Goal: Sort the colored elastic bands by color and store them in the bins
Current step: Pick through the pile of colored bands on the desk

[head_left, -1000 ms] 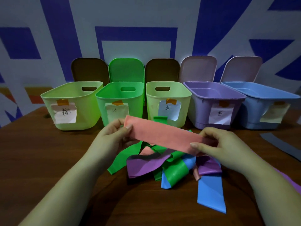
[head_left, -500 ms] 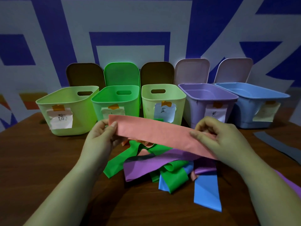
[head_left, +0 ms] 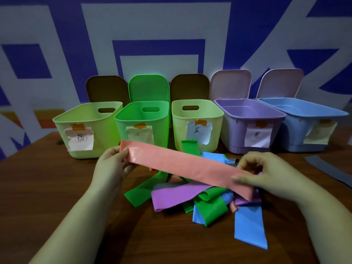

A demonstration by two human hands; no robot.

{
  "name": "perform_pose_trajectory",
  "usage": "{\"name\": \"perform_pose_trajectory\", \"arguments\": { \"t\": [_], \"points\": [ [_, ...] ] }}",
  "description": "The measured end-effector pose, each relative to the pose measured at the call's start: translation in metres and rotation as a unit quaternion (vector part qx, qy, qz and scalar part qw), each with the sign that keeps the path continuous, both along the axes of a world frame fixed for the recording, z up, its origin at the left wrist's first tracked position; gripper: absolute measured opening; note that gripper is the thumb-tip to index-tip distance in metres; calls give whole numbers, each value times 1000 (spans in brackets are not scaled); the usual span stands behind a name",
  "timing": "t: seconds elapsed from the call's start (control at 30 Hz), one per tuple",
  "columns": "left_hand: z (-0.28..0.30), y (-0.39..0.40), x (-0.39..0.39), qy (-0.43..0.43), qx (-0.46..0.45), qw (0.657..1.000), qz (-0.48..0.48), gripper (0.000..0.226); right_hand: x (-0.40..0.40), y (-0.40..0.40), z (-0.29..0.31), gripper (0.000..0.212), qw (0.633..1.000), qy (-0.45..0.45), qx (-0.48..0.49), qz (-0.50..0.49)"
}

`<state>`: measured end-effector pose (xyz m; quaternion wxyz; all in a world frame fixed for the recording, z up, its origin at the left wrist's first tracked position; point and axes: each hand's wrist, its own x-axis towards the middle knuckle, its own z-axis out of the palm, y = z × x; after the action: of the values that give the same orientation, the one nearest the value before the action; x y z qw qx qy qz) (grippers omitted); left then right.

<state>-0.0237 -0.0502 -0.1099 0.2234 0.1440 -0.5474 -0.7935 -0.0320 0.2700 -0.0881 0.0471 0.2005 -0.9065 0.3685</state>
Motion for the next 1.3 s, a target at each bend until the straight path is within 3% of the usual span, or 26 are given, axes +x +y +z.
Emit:
{"name": "perform_pose_trajectory", "arguments": {
  "t": [0.4, 0.7, 0.8, 0.93, 1.07, 1.3],
  "points": [
    [-1, -14, -5, -43, 11, 998, 48, 10, -2, -5, 0, 15, 981, -121, -151, 32],
    [-1, -10, -7, -39, 44, 998, 26, 12, -15, -14, -13, 24, 966, -59, -241, -78],
    [2, -8, -2, -29, 12, 999, 25, 14, -20, -19, -1, 30, 963, -26, -250, -99],
    [10, -10, 11, -10, 11, 1000, 21, 13, -21, -20, 24, 29, 981, 67, -147, -107],
    [33, -19, 26, -7, 4, 1000, -1, 11, -9, -14, 44, 26, 988, 100, -54, -108],
    [43, -55, 101, -27, -151, 988, -28, 5, 19, -29, 55, 19, 990, 108, 35, -79]
  ]
}}
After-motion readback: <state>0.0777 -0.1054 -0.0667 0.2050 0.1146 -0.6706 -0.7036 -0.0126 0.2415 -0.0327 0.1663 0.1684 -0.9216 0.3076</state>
